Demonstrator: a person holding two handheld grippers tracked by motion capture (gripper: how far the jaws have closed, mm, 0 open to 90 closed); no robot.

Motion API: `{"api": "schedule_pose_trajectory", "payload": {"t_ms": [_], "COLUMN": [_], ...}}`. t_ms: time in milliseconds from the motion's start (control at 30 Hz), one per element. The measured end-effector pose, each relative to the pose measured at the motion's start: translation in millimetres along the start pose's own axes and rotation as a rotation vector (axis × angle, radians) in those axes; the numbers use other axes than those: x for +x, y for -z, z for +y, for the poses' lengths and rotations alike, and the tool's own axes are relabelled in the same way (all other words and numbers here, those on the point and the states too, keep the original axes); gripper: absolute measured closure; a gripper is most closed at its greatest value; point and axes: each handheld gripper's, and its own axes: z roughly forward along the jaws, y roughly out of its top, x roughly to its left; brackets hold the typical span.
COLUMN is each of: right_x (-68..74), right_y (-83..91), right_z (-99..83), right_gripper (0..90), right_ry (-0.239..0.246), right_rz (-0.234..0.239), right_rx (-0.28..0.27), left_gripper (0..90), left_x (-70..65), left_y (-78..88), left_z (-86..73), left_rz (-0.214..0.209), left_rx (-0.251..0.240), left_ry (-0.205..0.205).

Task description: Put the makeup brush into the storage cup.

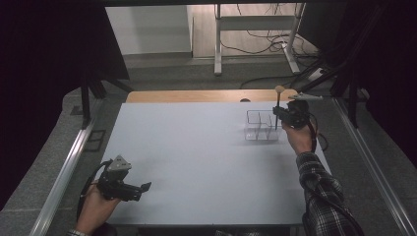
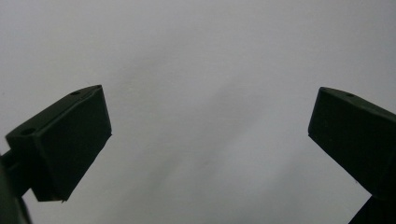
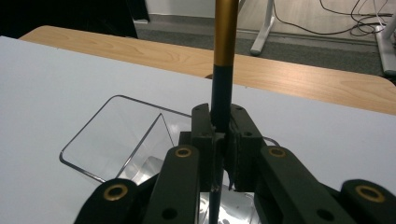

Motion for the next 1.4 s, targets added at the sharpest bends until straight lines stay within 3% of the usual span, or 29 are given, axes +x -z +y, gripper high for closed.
{"api": "schedule_pose_trajectory", "payload": {"t_ms": [567, 600, 700, 800, 867, 1033, 1400], "right_x": [-2.3, -2.4, -2.6, -3.4, -4.0, -2.9, 0.5], "right_y": [-5.6, -5.6, -5.7, -6.8, -9.1, -11.8, -10.6], "right_z": [-7.7, -8.1, -7.5, -6.7, -6.9, -7.6, -5.5], "right_gripper": [81.7, 78.6, 53.4, 34.3, 27.1, 14.1, 8.1], "right_ry": [0.005, 0.009, 0.019, 0.034, 0.037, 0.058, 0.054], "right_rz": [-0.014, -0.018, -0.031, -0.047, -0.058, -0.065, -0.032], "right_rx": [0.029, 0.030, 0.018, 0.013, 0.026, 0.020, 0.022], "left_gripper": [0.0, 0.0, 0.0, 0.0, 0.0, 0.0, 0.0], "left_x": [-0.4, -0.4, -0.5, -0.5, -0.4, -0.4, -0.2], "left_y": [-0.7, -0.8, -1.0, -1.0, -0.9, -1.0, -0.8], "left_z": [-0.1, -0.1, 0.0, -0.1, 0.0, 0.0, 0.0], "left_rz": [-0.005, -0.005, -0.006, -0.006, -0.007, -0.008, -0.007], "left_rx": [0.007, 0.007, 0.009, 0.009, 0.008, 0.009, 0.008], "left_ry": [-0.002, -0.003, -0.003, -0.002, -0.001, -0.001, 0.000]}}
